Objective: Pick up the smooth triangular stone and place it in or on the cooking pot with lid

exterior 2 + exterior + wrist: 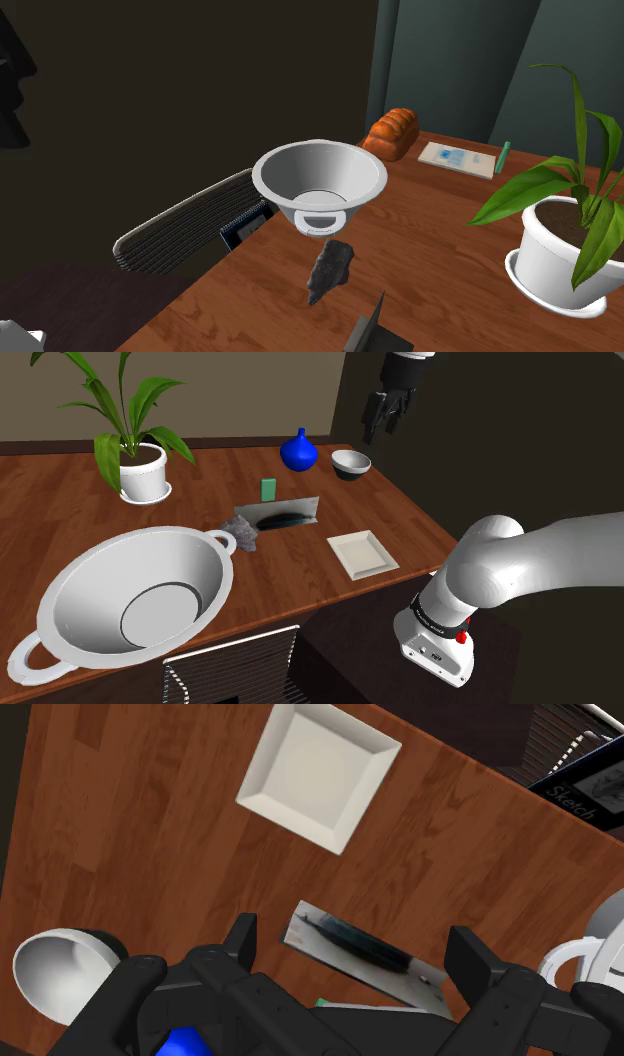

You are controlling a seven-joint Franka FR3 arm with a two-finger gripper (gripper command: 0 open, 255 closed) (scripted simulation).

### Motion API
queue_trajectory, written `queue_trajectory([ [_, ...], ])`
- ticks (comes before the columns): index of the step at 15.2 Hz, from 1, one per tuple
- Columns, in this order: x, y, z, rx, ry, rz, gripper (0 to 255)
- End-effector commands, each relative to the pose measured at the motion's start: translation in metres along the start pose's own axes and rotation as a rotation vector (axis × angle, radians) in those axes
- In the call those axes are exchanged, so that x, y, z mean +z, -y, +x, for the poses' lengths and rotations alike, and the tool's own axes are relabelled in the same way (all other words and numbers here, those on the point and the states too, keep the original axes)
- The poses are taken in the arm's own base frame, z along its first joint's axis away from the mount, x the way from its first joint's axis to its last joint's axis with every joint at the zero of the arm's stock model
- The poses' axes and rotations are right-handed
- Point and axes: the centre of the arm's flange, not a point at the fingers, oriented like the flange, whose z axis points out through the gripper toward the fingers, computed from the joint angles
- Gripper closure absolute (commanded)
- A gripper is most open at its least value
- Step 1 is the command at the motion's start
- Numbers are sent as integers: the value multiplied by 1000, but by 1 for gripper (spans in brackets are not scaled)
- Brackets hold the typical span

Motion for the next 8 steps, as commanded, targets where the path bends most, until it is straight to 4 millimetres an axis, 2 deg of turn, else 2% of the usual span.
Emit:
queue_trajectory([
  [1,0,0,0,0,0,0,0],
  [8,57,44,55,-150,-14,6,0],
])
